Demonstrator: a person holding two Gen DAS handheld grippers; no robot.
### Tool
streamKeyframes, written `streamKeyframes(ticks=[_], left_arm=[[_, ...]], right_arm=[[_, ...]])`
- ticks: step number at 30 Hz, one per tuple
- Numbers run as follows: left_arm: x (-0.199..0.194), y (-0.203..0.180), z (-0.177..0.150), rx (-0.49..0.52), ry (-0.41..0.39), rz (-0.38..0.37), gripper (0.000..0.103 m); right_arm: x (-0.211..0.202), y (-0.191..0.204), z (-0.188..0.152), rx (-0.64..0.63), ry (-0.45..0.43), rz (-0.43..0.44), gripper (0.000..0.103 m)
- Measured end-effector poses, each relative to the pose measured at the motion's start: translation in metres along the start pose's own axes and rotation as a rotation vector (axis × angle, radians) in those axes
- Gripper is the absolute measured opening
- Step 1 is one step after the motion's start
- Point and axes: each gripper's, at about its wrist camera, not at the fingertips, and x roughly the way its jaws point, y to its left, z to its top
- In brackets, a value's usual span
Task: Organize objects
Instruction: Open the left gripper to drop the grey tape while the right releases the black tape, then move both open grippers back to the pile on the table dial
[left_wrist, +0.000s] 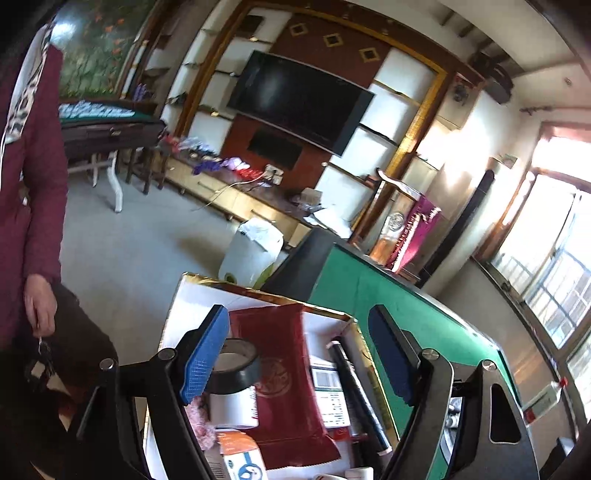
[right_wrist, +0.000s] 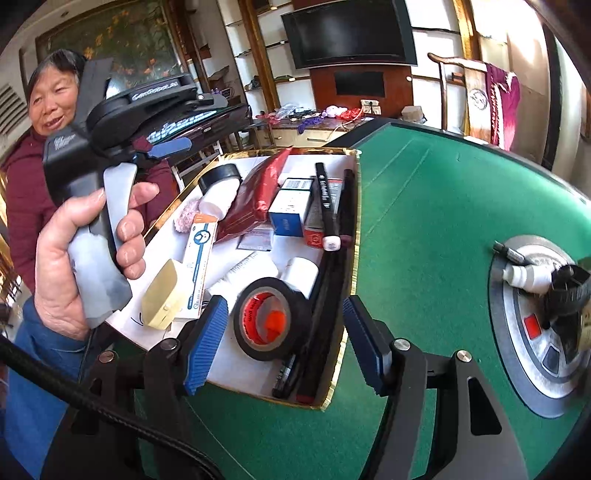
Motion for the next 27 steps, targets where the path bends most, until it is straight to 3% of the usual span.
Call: streamKeyframes(ticks=[7, 16, 19, 23, 27], left_arm=[[0.002, -0.04, -0.013, 0.193, 0.014, 0.009, 0.073], [-0.008, -0.07, -0.027, 0.302, -0.005, 0.01, 0.073], [-0.012, -0.086, -0.035, 0.355, -0.006, -0.007, 0.073], [-0.018, -0.115, -0.05, 0.427, 0.012, -0.059, 0.073], [-0.018, -0.159, -0.076, 0.482, 0.1, -0.186, 0.074]], right_arm=[[-0.029, -0.035, -0.003, 0.093, -0.043, -0.018, 0.066], [-0.075, -0.091, -0.016, 0.215, -0.12, -0.087, 0.067], [-0.103, -0.113, -0.021, 0.248, -0.176, -0.147, 0.067], [-0.143, -0.148, -0.034, 0.287, -0.257, -0.262, 0.071], [-0.178, -0.191, -0.053, 0.386, -0.309, -0.353, 0.074]])
